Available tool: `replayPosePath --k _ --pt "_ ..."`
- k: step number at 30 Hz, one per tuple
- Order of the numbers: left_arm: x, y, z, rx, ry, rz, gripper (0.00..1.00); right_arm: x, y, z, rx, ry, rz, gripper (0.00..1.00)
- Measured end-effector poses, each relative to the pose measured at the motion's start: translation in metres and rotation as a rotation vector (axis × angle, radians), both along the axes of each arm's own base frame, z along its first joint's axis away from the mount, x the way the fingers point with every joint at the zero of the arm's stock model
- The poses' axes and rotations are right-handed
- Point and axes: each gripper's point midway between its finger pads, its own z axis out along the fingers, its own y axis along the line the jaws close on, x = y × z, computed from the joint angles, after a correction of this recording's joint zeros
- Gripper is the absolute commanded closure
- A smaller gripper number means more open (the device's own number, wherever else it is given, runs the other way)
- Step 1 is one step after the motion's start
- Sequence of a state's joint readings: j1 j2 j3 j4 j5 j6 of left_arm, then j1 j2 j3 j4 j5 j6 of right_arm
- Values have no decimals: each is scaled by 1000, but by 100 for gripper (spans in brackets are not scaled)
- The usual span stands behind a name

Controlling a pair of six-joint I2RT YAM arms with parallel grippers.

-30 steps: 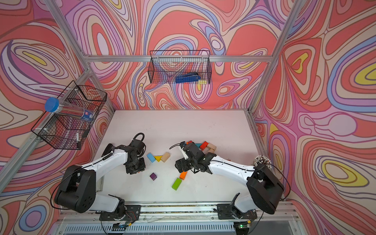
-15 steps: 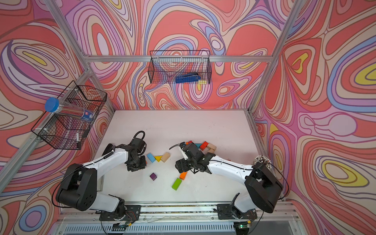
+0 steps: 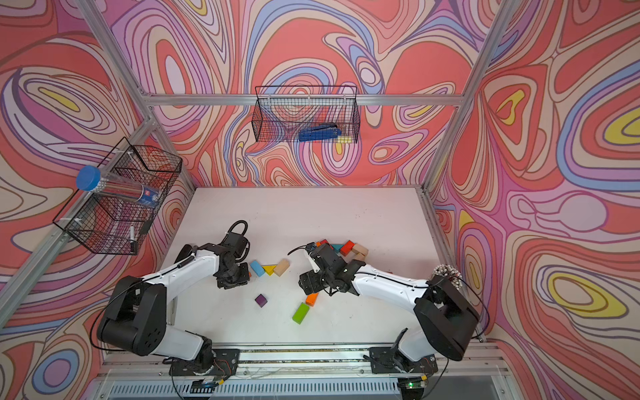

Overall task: Assemble a heart with building blocks
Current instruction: Assemble the building block at the center of the board.

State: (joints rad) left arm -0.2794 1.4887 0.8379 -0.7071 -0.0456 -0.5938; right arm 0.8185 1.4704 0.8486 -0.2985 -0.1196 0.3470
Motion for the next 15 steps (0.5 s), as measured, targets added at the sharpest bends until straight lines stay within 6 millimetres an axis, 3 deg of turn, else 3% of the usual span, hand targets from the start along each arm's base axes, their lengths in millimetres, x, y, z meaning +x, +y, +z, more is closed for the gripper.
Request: replayPosePath --k 15 --pt "7 -1 1 8 -11 -24 63 0 0 -3 -6 6 0 18"
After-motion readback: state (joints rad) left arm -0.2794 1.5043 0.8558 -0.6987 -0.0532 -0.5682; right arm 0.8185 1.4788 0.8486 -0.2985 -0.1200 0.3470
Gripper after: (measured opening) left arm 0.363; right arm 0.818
